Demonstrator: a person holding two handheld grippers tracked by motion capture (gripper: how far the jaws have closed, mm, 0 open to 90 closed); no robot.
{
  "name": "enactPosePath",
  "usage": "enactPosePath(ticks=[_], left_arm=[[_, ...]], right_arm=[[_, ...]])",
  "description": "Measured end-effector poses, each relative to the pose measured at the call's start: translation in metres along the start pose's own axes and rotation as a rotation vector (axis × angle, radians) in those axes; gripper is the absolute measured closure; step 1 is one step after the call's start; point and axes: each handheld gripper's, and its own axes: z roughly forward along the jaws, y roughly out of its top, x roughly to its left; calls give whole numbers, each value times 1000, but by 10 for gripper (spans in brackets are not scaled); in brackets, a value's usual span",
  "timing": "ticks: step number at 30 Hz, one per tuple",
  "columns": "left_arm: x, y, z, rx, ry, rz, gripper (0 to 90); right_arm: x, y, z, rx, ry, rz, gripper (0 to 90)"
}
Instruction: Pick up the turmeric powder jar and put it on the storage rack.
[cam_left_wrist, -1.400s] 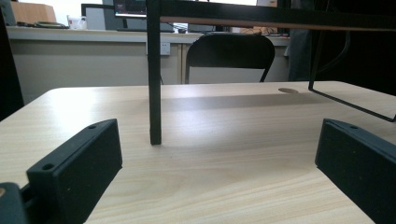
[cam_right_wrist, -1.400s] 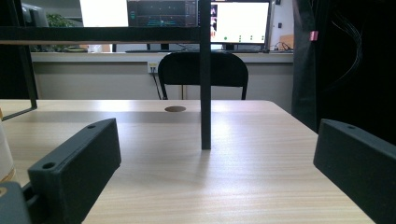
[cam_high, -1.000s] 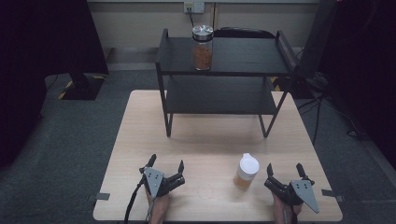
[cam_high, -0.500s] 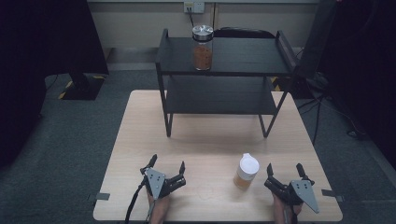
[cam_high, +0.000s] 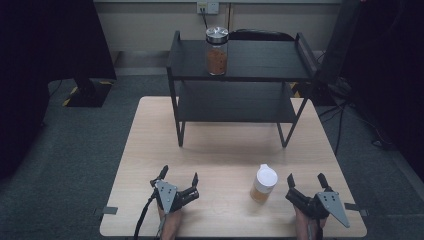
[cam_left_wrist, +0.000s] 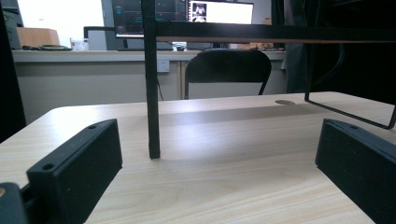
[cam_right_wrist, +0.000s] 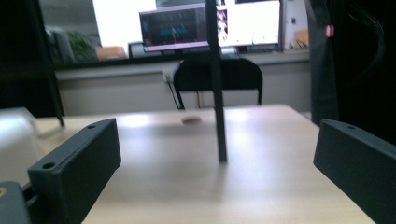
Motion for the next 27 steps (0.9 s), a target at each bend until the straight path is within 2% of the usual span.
enactPosePath(ticks=[4, 5, 9, 15, 17, 20, 24, 27], left_arm=[[0, 0, 0, 0, 2, 0, 0], [0, 0, 0, -1, 2, 0, 0], [0, 0, 0, 0, 2, 0, 0], [0, 0, 0, 0, 2, 0, 0], [-1, 0, 0, 0, 4, 0, 0], [-4, 0, 0, -1, 20, 0, 0], [-4, 0, 0, -1, 22, 0, 0], [-4, 0, 0, -1, 22, 0, 0]], right_arm=[[1, 17, -2, -70, 72, 53, 0], [3, 21, -2, -76, 89, 53, 0], [15, 34, 1, -82, 156, 9, 0], [33, 30, -1, -75, 218, -37, 5], [38, 27, -2, -65, 232, -40, 14], [48, 22, -4, -48, 226, -88, 24], [57, 12, -4, -8, 234, -111, 45], [66, 0, -5, 15, 208, -136, 58]])
